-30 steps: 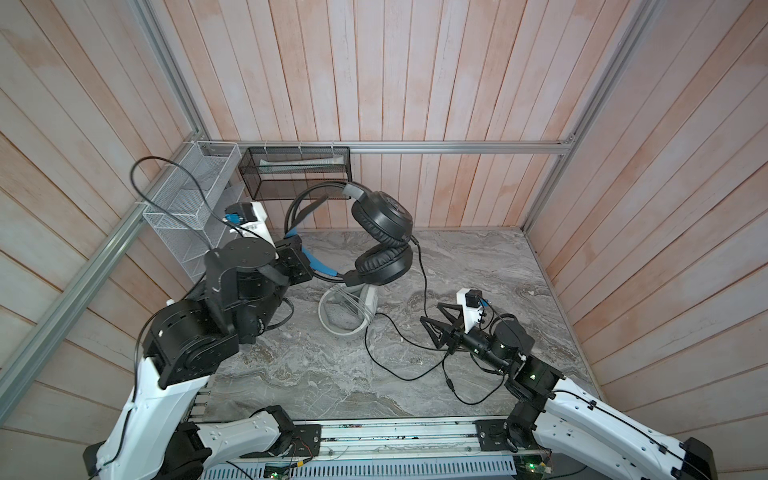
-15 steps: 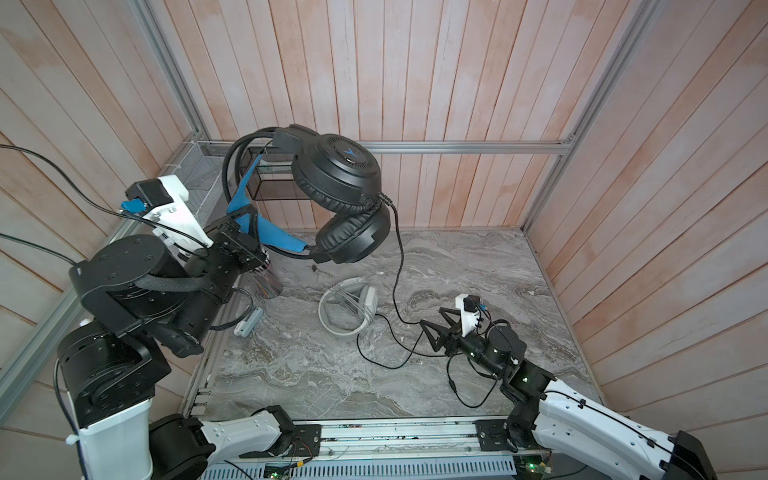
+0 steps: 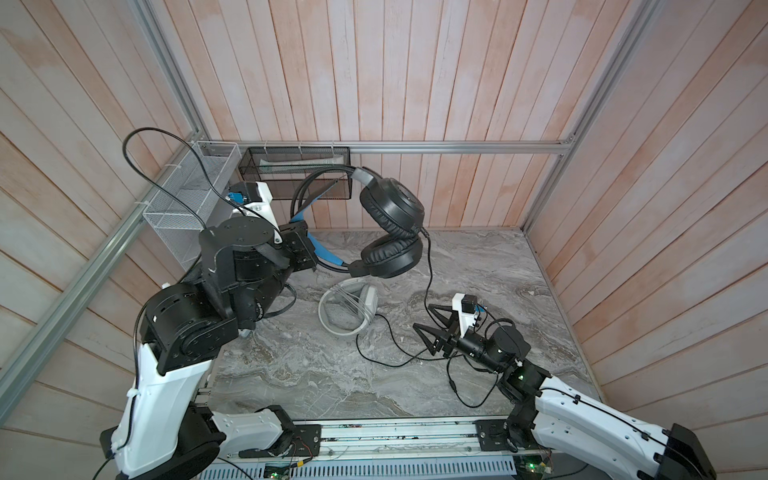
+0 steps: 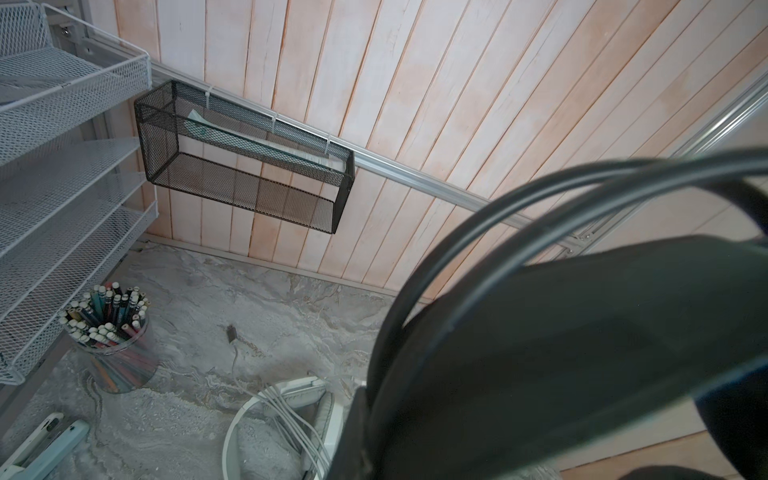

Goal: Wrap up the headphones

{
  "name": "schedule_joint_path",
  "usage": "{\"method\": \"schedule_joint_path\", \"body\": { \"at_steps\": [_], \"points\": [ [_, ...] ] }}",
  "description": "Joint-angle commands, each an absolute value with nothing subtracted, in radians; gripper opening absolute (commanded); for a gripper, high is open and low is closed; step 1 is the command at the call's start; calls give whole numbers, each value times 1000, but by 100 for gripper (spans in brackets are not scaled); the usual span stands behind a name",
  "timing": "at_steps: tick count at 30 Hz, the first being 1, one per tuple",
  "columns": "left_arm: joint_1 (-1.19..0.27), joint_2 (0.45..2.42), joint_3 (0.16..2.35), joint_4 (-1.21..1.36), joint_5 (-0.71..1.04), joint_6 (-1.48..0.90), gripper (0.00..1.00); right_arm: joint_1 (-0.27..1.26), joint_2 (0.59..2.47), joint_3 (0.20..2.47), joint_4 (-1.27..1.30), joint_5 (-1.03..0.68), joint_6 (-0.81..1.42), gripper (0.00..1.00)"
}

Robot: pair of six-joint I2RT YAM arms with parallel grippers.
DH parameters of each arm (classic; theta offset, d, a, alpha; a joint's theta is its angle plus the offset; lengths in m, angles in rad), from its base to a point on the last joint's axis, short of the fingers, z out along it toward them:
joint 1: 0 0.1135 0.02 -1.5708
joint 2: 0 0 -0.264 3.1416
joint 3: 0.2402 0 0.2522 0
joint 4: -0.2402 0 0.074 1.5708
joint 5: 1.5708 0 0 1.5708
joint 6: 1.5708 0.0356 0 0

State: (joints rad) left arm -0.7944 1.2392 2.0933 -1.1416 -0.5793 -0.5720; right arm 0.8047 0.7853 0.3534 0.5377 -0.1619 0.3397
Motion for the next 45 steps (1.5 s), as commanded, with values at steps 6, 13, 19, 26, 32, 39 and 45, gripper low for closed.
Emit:
{"method": "schedule_joint_path", "body": {
  "at_steps": [6, 13, 19, 26, 32, 39, 45],
  "points": [
    [-785, 1226, 2099, -1137, -659, -567, 0, 811, 681, 427, 486, -193, 282, 85],
    [-778, 1224, 2104, -1164, -651, -537, 0, 812, 581, 386, 441, -92, 276, 87],
    [-774, 1214, 2101, -1179, -634, -532, 0, 812, 676, 373, 493, -25, 259, 86],
    [-772, 1189, 2073, -1180, -631, -535, 0, 810, 778, 351, 552, 6, 222, 85],
    [-769, 1182, 2069, -1178, -638, -528, 0, 810, 876, 326, 595, 67, 212, 79],
    [-765, 1160, 2023, -1168, -643, -520, 0, 810, 933, 359, 561, 78, 205, 39],
    [-749, 1143, 1952, -1151, -674, -498, 0, 812, 869, 365, 486, 11, 235, 16]
  ]
}}
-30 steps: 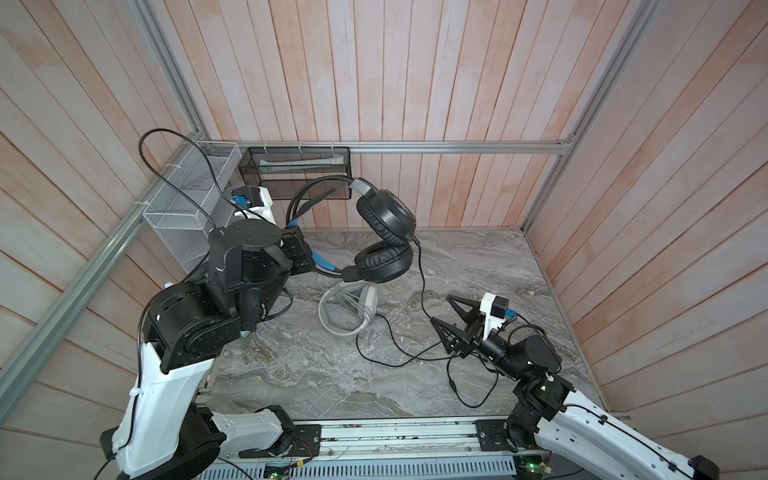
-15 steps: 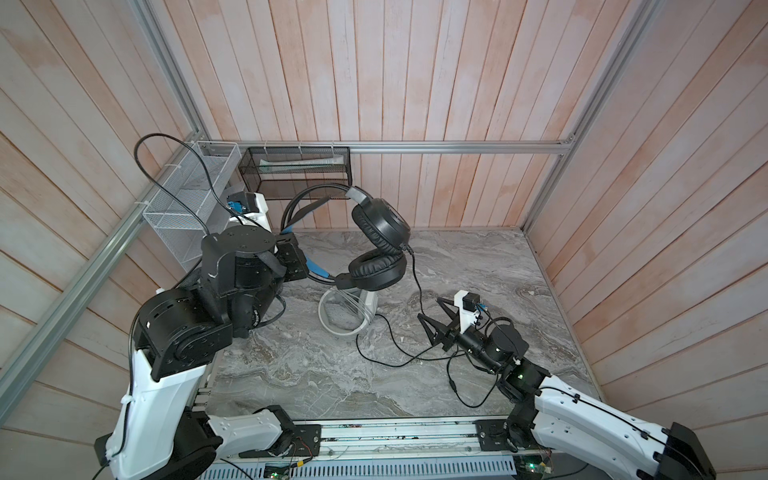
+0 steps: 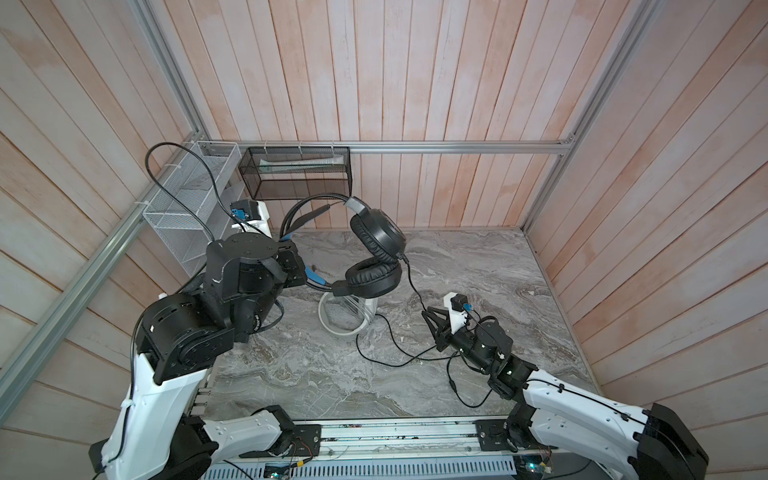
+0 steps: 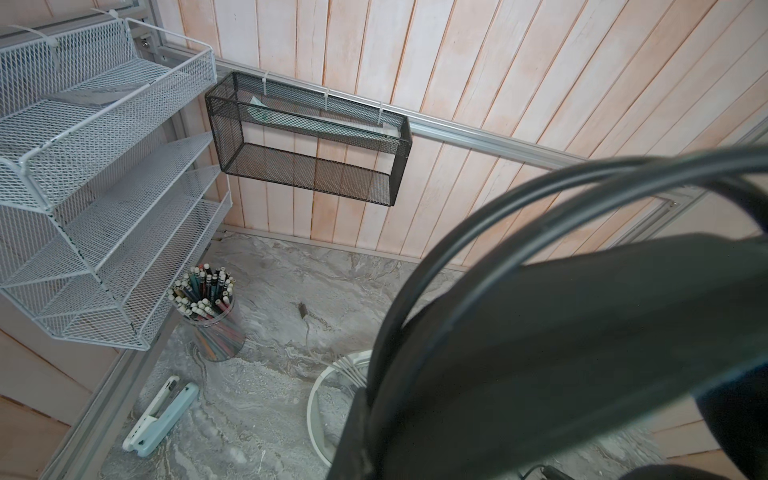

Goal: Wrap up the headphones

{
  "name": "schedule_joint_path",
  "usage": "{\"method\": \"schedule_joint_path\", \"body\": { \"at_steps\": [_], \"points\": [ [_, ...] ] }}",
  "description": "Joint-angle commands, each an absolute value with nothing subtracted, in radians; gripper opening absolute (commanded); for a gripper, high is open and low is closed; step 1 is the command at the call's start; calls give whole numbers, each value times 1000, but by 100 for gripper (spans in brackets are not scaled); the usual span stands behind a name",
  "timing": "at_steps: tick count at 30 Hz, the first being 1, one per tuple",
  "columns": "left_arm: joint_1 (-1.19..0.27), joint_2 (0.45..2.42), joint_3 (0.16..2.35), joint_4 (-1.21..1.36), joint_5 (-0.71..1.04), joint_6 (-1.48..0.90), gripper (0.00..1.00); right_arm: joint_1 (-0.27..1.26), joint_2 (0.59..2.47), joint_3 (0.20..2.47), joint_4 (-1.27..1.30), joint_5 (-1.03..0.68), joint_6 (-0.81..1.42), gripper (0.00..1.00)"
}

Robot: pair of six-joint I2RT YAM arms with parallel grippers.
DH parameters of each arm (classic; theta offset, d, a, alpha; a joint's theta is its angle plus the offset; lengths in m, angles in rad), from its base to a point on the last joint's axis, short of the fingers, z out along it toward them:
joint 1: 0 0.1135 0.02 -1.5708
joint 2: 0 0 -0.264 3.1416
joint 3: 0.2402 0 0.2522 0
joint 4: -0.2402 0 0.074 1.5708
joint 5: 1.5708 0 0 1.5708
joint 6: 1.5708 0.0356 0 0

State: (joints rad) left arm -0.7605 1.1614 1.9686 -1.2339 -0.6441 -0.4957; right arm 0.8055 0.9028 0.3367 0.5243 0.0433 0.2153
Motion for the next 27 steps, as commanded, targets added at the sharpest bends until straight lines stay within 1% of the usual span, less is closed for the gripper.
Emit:
{"method": "schedule_joint_path", "body": {
  "at_steps": [1, 2, 3, 6, 7, 10, 12, 17, 23, 27],
  "points": [
    [-742, 1139, 1936, -1146, -681, -490, 0, 812, 851, 364, 473, 3, 243, 13],
    [-733, 1137, 1922, -1141, -686, -479, 0, 812, 835, 365, 433, -3, 253, 12],
    [-719, 1138, 1902, -1135, -690, -463, 0, 813, 815, 369, 404, -8, 264, 8],
    [-649, 1141, 1840, -1109, -674, -413, 0, 817, 742, 392, 308, -24, 286, 5],
    [-614, 1140, 1811, -1091, -652, -392, 0, 820, 718, 406, 268, -22, 289, 1],
    [-519, 1126, 1719, -1024, -555, -332, 0, 826, 662, 466, 153, -1, 288, 0],
    [-487, 1113, 1649, -970, -507, -290, 0, 826, 636, 516, 80, 1, 280, 0],
    [-486, 1090, 1524, -884, -464, -226, 0, 827, 627, 689, -61, -34, 211, 0],
    [-489, 1012, 1369, -754, -370, -156, 0, 827, 709, 892, -177, -113, 102, 0],
    [-506, 975, 1284, -702, -285, -113, 0, 827, 758, 993, -201, -166, 32, 0]
  ]
}}
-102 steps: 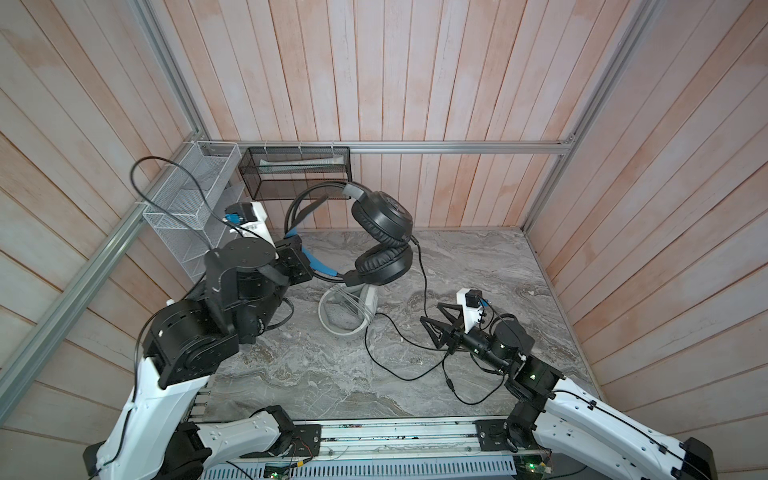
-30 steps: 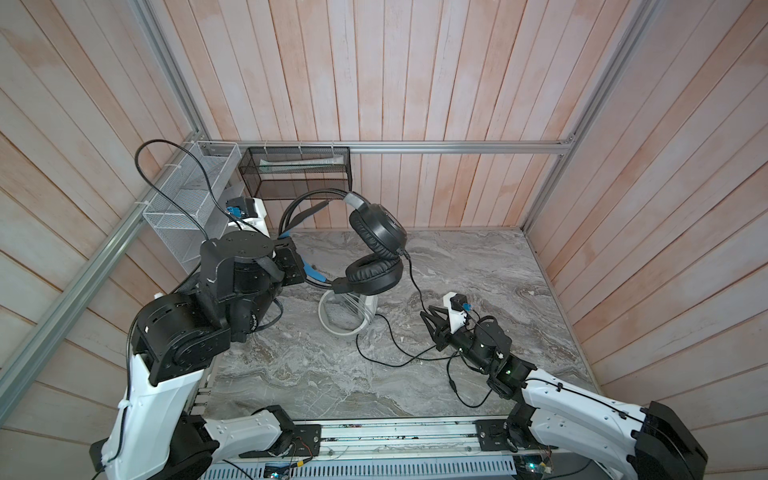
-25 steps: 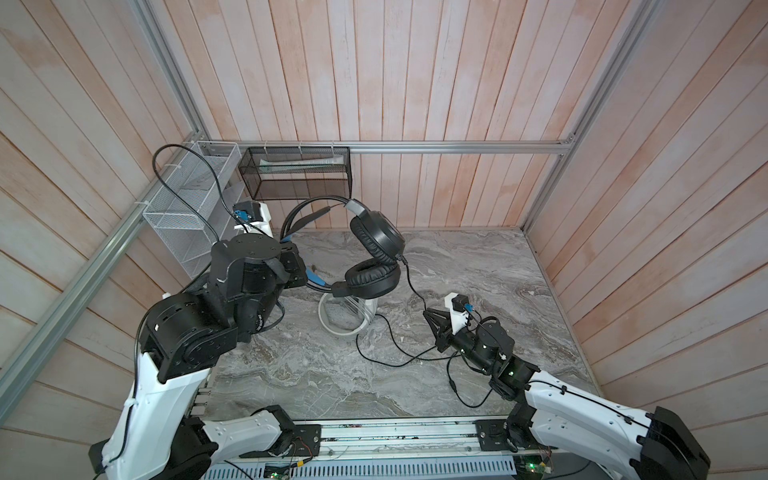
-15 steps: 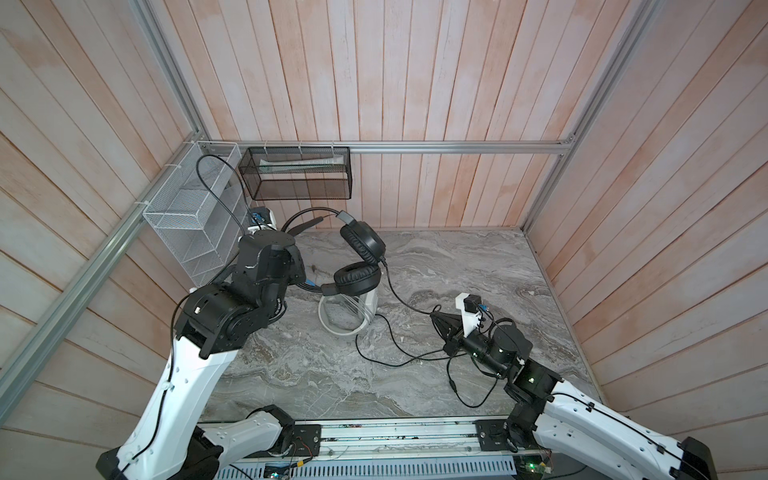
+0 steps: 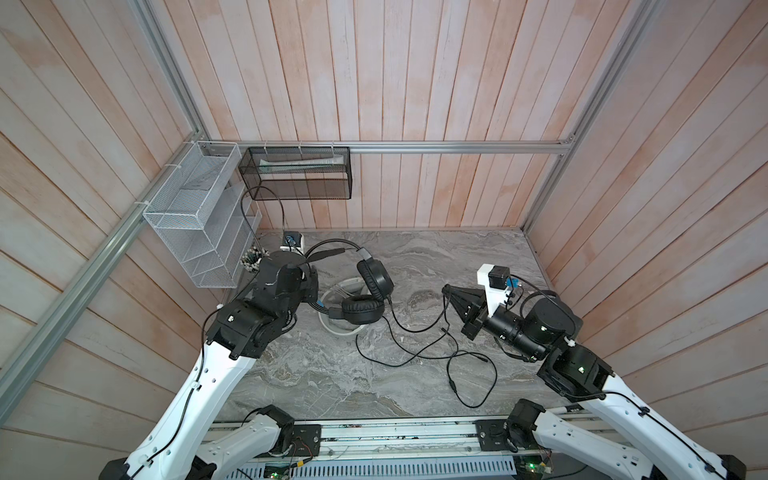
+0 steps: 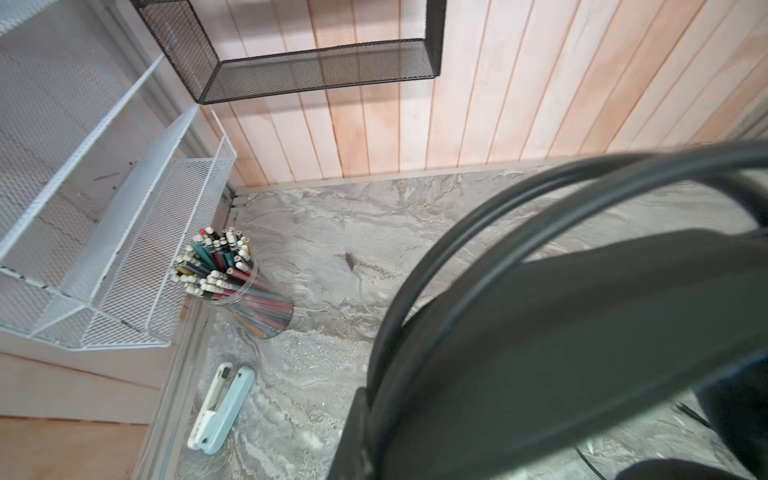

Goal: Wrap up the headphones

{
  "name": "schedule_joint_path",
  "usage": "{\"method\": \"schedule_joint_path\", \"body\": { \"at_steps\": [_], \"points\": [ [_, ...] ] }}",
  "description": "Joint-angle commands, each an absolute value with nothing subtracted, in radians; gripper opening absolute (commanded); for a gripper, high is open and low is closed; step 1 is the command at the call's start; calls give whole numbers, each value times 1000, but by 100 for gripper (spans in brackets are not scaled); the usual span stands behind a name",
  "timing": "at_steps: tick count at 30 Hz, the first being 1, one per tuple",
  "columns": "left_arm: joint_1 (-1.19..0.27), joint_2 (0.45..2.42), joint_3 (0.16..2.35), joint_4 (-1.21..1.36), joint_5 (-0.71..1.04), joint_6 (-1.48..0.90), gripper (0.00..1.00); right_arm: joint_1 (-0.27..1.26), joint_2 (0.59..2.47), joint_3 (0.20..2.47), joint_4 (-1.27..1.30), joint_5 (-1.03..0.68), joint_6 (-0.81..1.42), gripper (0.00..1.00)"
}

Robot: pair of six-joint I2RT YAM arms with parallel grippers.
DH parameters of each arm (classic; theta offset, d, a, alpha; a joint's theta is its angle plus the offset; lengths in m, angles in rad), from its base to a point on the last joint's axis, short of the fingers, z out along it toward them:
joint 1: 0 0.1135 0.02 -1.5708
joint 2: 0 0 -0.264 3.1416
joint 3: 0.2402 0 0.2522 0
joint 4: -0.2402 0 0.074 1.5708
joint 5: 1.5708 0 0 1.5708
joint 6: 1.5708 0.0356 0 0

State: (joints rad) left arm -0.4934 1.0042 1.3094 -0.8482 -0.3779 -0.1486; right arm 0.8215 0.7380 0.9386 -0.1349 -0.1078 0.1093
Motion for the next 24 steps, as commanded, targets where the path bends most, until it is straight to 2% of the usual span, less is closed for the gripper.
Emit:
{"method": "schedule_joint_path", "body": {
  "at_steps": [1, 6, 11, 24],
  "points": [
    [-520, 973, 1266, -697, -277, -100, 0, 827, 775, 1022, -208, -167, 19, 0],
    [-612, 996, 1211, -700, -323, -54, 0, 827, 866, 1124, -216, -178, 30, 0],
    [-634, 1041, 1187, -715, -298, -61, 0, 828, 923, 1144, -174, -175, 52, 0],
    [-729, 1161, 1154, -746, -275, -71, 0, 850, 1118, 1261, -187, -43, 97, 0]
  ]
}}
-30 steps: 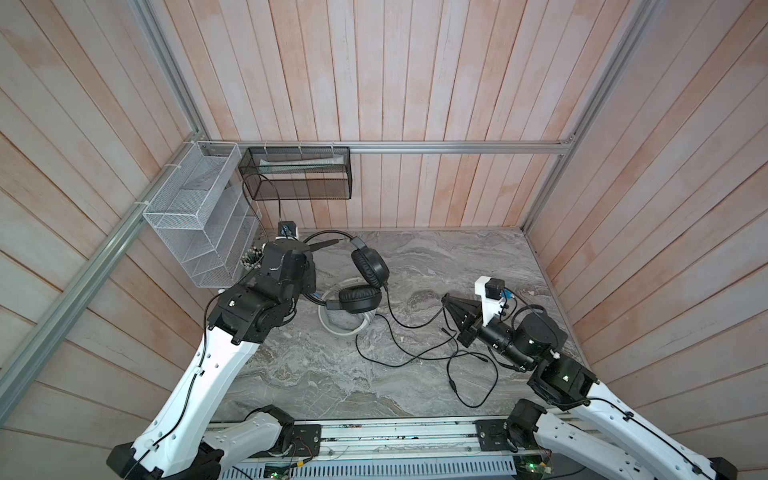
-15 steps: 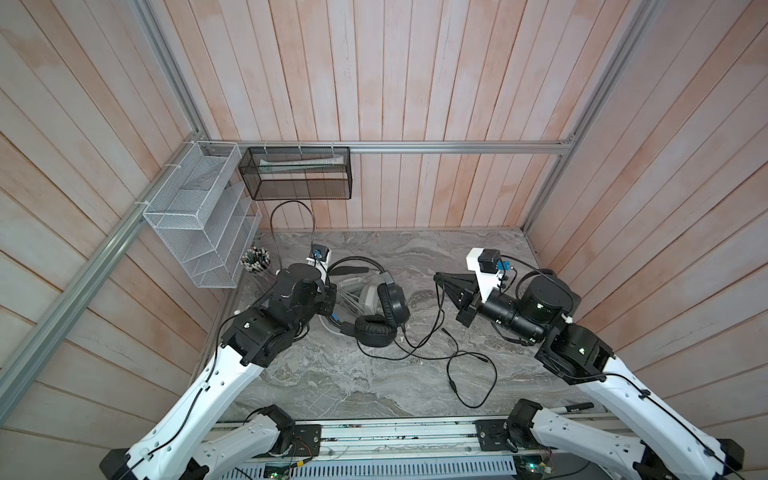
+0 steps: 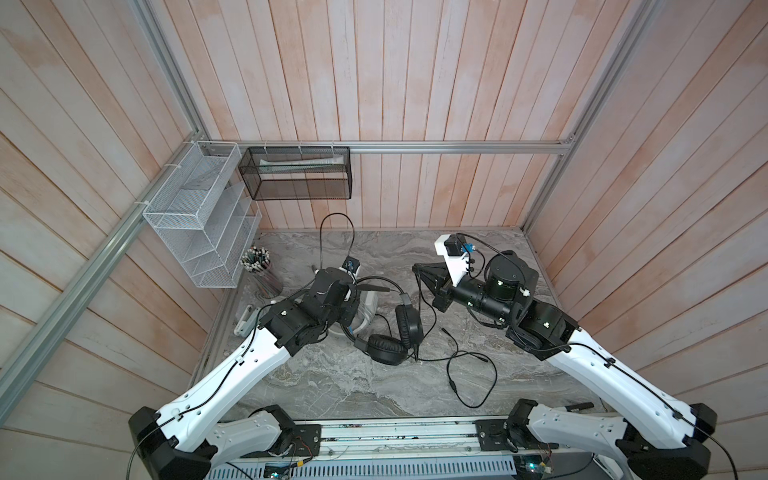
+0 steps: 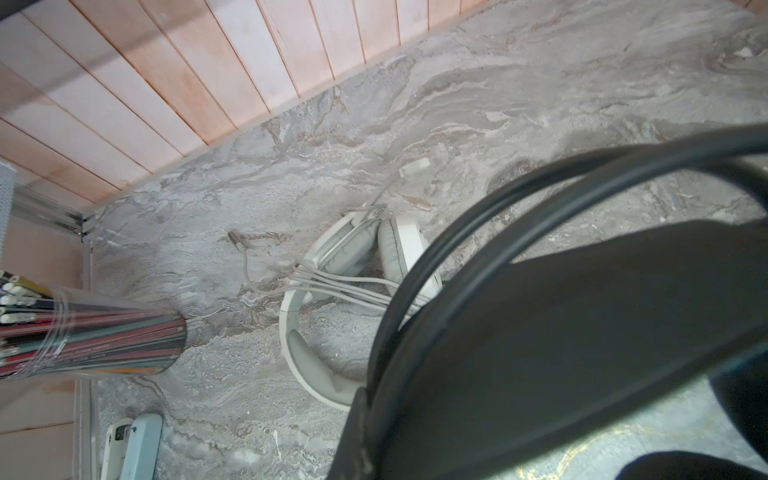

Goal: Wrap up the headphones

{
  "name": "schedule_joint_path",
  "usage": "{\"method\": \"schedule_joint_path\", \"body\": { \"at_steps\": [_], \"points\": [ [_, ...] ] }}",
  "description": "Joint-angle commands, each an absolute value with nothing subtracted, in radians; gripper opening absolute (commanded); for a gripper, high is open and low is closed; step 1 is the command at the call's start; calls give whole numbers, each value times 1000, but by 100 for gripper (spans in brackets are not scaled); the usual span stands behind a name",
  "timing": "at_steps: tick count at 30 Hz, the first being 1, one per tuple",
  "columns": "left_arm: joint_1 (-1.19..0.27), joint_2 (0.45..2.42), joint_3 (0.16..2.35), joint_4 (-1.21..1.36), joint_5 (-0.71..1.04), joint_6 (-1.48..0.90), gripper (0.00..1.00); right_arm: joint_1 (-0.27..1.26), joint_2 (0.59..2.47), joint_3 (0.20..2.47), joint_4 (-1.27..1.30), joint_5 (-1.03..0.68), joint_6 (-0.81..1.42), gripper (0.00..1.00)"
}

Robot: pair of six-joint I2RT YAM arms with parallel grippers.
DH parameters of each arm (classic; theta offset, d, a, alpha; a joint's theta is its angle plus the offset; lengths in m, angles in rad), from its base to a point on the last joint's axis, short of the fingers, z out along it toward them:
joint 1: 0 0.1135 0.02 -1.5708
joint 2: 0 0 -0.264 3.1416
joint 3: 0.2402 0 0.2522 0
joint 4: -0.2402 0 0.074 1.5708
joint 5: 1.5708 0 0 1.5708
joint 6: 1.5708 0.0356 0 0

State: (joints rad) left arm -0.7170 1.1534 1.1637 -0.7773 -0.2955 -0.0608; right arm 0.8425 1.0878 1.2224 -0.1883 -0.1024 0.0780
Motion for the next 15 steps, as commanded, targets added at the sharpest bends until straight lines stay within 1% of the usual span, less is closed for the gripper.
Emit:
{"method": "schedule_joint_path", "body": {
  "at_steps": [1, 7, 15],
  "points": [
    [-737, 1165, 1153, -746, -275, -71, 0, 851, 1136, 1294, -195, -32, 97, 0],
    [-772, 1161, 1154, -748, -287, -71, 0, 851, 1204, 1304, -196, 81, 80, 0],
    [-805, 1111, 1147, -747, -316, -117, 0, 851, 1225, 1282, -166, 215, 63, 0]
  ]
}}
